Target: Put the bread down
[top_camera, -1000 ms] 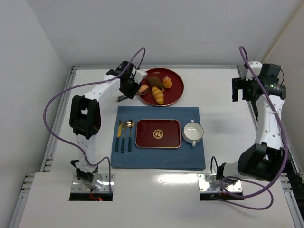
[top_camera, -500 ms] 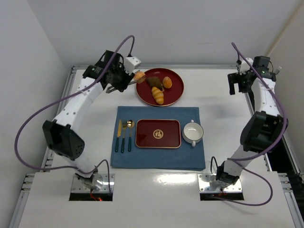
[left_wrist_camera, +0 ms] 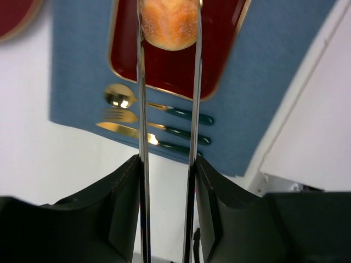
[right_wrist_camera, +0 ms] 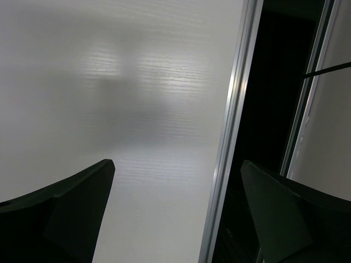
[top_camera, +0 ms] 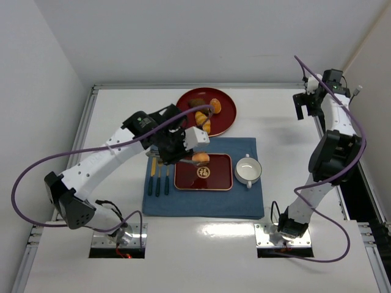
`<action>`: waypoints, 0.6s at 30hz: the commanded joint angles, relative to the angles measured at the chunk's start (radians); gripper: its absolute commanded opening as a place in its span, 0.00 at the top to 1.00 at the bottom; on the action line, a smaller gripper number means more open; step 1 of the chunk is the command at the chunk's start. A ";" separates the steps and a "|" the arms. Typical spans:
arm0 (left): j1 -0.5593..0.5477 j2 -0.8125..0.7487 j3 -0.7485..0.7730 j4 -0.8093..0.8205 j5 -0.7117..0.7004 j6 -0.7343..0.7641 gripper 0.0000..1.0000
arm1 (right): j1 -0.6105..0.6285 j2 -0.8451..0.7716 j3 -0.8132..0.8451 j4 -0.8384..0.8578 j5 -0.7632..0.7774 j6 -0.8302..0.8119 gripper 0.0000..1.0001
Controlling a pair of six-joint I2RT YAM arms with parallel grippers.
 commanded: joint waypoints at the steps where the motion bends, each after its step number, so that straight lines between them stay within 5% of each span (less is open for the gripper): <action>1: -0.042 -0.023 -0.062 -0.027 0.007 -0.013 0.76 | -0.003 -0.007 0.035 0.016 0.020 -0.018 0.00; 18: -0.042 0.092 -0.188 0.192 0.037 -0.022 0.82 | 0.006 -0.059 0.064 -0.028 0.000 -0.018 0.00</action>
